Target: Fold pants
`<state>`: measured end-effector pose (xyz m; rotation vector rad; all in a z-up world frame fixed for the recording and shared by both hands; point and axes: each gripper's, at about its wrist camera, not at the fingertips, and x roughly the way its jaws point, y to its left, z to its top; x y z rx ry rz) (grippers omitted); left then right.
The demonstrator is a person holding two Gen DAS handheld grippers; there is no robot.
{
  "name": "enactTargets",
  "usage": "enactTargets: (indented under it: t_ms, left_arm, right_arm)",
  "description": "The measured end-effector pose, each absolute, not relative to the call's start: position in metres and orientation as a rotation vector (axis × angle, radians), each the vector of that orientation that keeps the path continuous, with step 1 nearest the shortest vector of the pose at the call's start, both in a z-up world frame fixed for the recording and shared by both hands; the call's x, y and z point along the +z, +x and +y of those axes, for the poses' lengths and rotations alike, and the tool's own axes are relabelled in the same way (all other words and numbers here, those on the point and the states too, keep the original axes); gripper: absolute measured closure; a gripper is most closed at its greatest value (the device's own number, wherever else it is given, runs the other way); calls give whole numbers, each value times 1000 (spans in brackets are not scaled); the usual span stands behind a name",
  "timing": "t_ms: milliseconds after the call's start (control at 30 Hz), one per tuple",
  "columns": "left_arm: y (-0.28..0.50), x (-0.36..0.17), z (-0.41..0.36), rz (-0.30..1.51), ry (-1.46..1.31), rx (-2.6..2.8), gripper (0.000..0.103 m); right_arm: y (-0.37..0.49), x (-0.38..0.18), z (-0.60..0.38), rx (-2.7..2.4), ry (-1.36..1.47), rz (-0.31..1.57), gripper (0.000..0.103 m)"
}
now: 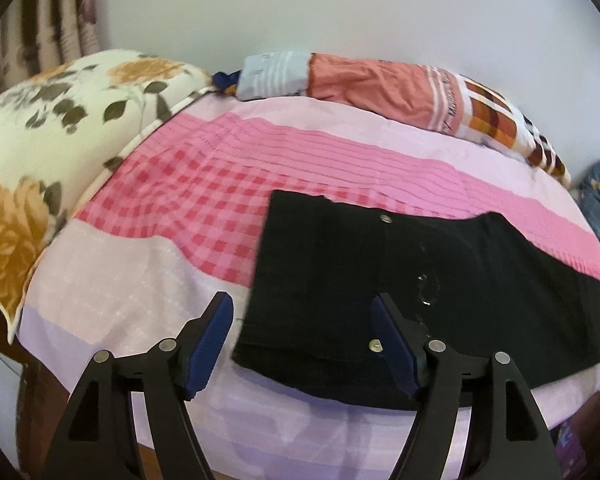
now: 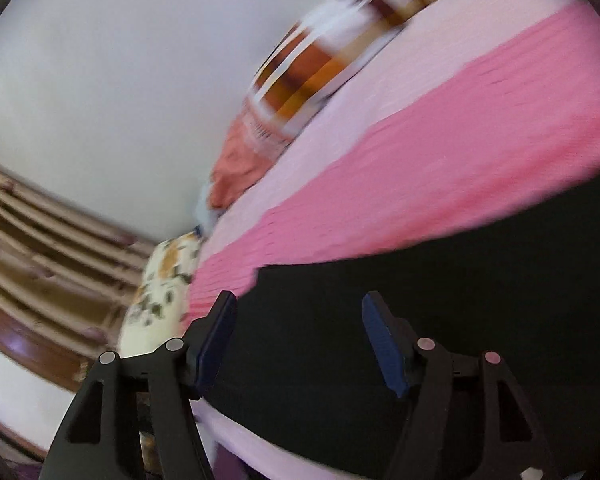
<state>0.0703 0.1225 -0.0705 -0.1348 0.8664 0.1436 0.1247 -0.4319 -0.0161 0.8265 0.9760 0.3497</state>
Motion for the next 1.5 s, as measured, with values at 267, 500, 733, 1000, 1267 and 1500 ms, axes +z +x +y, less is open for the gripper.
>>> enactTargets:
  t_ms: [267,500,733,1000,1267,1500]
  left_arm:
    - [78,-61,87,845,-59,126,23]
    - [78,-57,60,818,-33,82,15]
    - [85,-68,44,853,-46,45,12]
    - [90,-79,39,910,-95,37,12]
    - [91,-91,33,966,-109,27,12]
    - [93,-91,25,979,-110,5,12]
  right_arm:
    - [51,-13,-514,38,704,969,40]
    - [13,-31,-559,-86,778,921,40]
    - [-11,-53,-599,-183,902,871,40]
    - [-40,-73,-643,-253,1146,770,40]
    - [-50,-93,-648,-186,1288,716,38]
    - [-26,-93,-635,-142,1249,751,35]
